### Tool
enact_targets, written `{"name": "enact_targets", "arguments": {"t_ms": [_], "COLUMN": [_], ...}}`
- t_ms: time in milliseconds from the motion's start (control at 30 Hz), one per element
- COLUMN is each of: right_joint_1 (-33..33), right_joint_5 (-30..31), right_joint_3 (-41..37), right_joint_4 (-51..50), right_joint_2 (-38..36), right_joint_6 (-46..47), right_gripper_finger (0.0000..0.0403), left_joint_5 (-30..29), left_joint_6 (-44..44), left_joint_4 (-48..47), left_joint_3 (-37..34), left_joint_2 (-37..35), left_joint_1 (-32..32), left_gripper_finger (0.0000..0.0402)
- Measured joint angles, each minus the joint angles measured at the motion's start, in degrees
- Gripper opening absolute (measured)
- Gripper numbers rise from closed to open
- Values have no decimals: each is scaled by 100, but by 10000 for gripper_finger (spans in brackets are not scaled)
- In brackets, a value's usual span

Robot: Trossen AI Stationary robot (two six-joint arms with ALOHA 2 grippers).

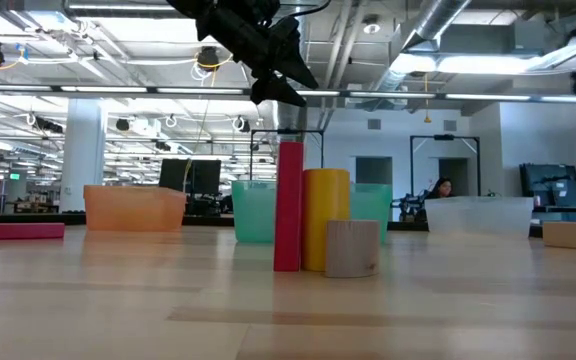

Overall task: Sort & place blocks by color
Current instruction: Put the brown block into the transparent bin

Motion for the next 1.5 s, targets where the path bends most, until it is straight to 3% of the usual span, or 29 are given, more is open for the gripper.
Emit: {"name": "enact_targets", "arguments": {"t_ms": [267,567,767,1067,1300,1500], "right_joint_1": [-515,-1223,-1523,-1905,-2471,-2700], "right_joint_5": [146,716,1611,1827,1861,1777], "right_joint_3": [4,-18,-83,-51,-49,-44], "right_joint_4": [-889,-1616,-1765,-1977,-2017,-2050], "right_joint_2": [-15,-41,-560,-1073,-1117,-1121], "right_joint_6": [-1148,-2405,-2822,-3523,-4923,-7185], "right_gripper_finger": [264,264,264,264,264,264], "left_joint_5": [54,63,81,101,83,69], "left_joint_6": [-50,-200,-310,-398,-470,-504], "left_joint_4": [-24,-28,-33,-90,-92,-197], "left_joint_3": [0,0,0,0,0,0], "left_joint_2": [0,0,0,0,0,0], "left_joint_1": [0,0,-2,-9,-9,-9], "left_gripper_finger": [265,265,265,265,265,265]}}
